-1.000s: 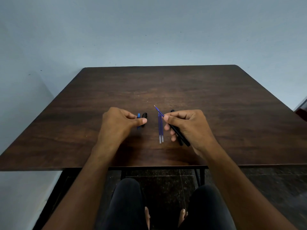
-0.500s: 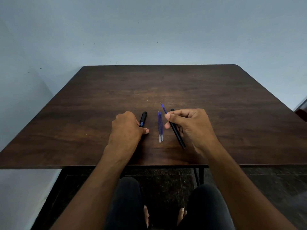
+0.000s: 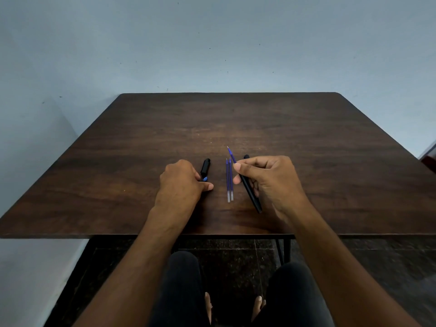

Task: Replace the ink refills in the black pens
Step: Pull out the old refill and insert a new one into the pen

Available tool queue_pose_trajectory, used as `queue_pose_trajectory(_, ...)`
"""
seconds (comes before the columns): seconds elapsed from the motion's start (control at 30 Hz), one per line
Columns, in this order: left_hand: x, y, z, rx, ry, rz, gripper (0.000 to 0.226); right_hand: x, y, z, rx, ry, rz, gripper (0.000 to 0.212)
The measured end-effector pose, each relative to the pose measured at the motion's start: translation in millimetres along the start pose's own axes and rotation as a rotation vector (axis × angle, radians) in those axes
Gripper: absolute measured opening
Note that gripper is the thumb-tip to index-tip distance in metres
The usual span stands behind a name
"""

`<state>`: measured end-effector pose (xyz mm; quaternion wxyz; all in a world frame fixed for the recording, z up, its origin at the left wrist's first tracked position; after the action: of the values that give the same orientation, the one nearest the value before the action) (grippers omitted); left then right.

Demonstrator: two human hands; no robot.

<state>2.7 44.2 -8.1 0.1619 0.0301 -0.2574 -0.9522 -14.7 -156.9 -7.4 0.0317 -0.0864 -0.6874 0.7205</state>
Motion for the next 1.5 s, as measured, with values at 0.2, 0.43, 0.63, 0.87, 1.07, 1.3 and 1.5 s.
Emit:
queue_pose_trajectory(0.2, 2.6, -2.5, 5.0, 0.053, 0.023, -0.014, 0.039, -1.6, 0.3, -0.9, -0.053, -0.007, -0.010, 0.012)
queue_pose_trajectory(0.43, 2.5, -3.8, 10.3, 0.097, 0.057, -0.055, 0.030, -0.4, 1.7, -4.6, -0.098, -0.050, -0.037, 0.014)
queue_pose_trajectory(0.63, 1.1, -5.8, 9.2, 0.090, 0.051, -0.056, 0.024, -1.3, 1.3, -7.3, -0.083, -0.048, -0.039, 0.015)
queue_pose_trajectory(0.87, 5.2, -6.5, 5.9, 0.108, 0.044, -0.057, 0.028, -3.4, 5.3, -7.4, -0.092, -0.041, -0.049, 0.016)
queue_pose_trajectory(1.07, 10.1, -2.2, 14.1, 0.232, 0.117, -0.117, 0.023, -3.1, 5.6, -10.4, -0.129, -0.036, -0.057, 0.018)
queue_pose_trajectory(1.3, 36.5, 29.2, 15.4, 0.506, 0.069, -0.338, 0.019, -5.0, 5.7, -9.7, -0.177, 0.002, -0.041, 0.014)
queue_pose_trajectory(1.5, 39.2, 33.3, 8.9, 0.587, 0.095, -0.390, 0.026, -4.2, 6.9, -7.3, -0.240, 0.047, -0.057, 0.018)
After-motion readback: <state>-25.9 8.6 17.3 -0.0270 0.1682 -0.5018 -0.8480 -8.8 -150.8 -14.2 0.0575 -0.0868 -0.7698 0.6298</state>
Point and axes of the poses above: each hand's wrist, its own x-axis away from the middle knuckle, its own z-axis out of the back of the hand, y = z × x, the point moved 8 cm from there along -x, towards the middle knuckle, and after that the axes turned 9 degrees about y, right-handed, at the moved point
